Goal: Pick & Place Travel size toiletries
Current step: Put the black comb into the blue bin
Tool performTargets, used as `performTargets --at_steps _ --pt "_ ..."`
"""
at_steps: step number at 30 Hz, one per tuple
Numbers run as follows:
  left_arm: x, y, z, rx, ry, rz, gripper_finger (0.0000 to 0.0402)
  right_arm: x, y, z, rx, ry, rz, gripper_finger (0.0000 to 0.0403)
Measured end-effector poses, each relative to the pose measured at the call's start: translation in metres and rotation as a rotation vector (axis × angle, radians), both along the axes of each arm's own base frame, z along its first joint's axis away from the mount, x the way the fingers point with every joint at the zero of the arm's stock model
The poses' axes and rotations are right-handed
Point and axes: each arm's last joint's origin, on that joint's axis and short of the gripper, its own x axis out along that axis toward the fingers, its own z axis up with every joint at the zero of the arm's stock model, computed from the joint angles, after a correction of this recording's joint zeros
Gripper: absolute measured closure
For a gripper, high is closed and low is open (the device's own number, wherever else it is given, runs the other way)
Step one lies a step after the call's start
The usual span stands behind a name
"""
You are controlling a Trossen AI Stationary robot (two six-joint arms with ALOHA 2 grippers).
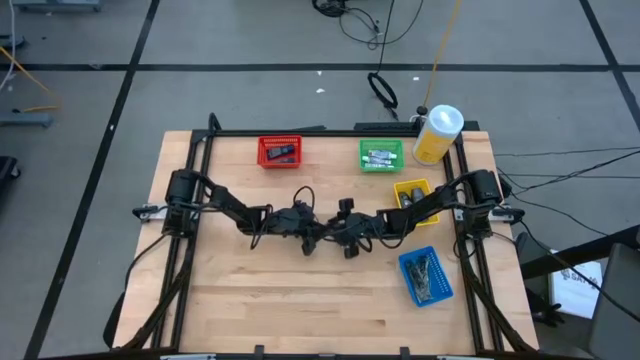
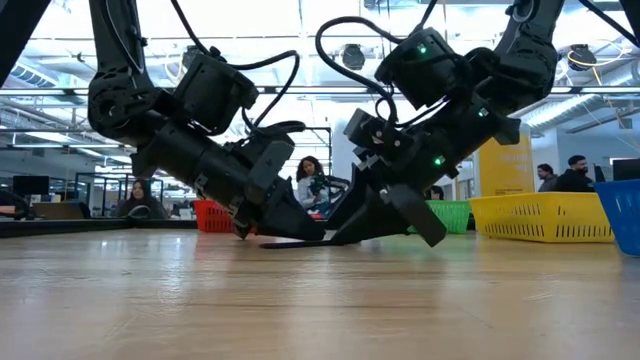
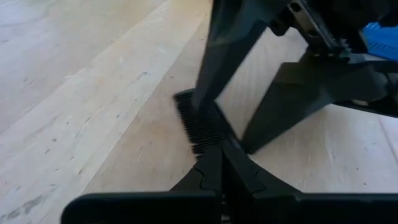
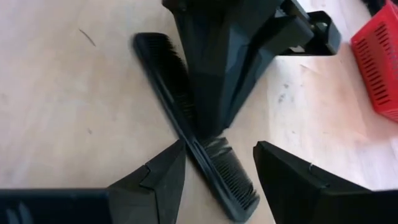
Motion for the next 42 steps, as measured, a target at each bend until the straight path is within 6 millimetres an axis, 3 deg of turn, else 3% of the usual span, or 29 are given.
performTargets --at_steps 12,18,24,29,34,42 --pt "0.0 -0.001 0.017 -0.022 -0.033 -0.032 0.0399 0.001 0.001 0.002 -0.044 -0.007 0.035 0.022" --pt "-0.002 -0.002 0.037 -0.054 -0.047 -0.043 0.0398 0.001 0.008 0.002 -0.041 -0.011 0.056 0.022" --pt "-0.016 0.007 0.056 -0.058 0.074 0.097 0.0399 0.0 0.014 0.002 -0.05 -0.007 0.084 0.022" --pt "-0.021 0.013 0.05 -0.045 0.151 0.139 0.0399 0.001 0.016 0.004 -0.092 -0.015 0.131 0.022" --pt "-0.014 0.012 0.035 -0.058 0.127 0.106 0.0399 0.005 0.017 0.006 -0.055 0.015 0.223 0.0206" --pt "-0.006 0.01 0.02 -0.084 0.073 0.067 0.04 0.017 0.018 0.015 -0.148 0.124 0.297 0.0175"
